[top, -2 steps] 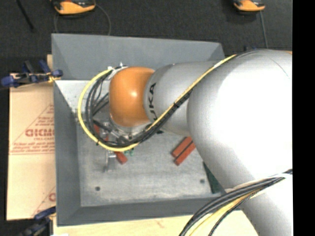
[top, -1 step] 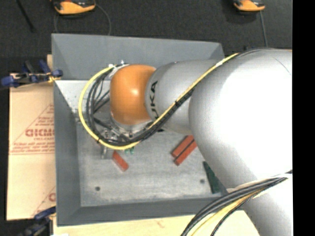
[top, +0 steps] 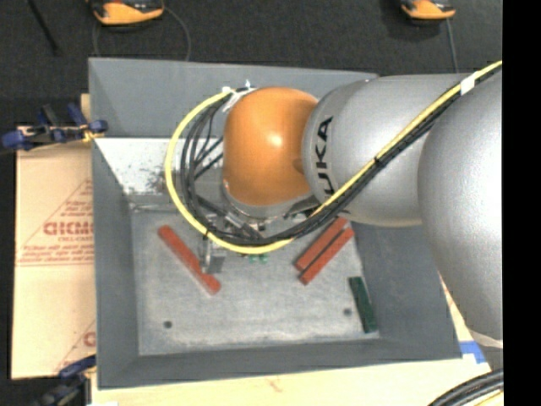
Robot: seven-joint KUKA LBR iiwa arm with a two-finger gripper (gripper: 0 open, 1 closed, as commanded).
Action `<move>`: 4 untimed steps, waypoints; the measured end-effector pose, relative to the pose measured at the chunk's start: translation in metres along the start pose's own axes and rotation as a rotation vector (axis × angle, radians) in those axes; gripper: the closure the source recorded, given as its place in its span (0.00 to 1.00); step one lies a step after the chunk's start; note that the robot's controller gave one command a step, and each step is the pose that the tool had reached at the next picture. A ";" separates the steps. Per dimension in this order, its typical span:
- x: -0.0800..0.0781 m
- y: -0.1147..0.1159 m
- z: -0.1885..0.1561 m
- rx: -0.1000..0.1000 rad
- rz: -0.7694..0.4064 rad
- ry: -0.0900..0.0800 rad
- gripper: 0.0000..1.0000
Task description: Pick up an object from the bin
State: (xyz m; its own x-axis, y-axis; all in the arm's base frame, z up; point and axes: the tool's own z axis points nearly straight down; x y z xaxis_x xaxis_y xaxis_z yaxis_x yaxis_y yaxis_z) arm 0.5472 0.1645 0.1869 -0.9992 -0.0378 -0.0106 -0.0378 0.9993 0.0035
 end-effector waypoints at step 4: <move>-0.022 -0.052 0.116 0.004 0.077 0.007 1.00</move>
Offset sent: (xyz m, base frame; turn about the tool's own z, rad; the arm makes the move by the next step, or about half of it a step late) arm 0.0000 0.0000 0.0000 0.0000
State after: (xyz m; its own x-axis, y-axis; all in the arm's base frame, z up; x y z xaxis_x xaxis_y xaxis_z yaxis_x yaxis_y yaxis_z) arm 0.5723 0.1135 0.0708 -0.9992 0.0394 -0.0037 0.0394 0.9992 0.0003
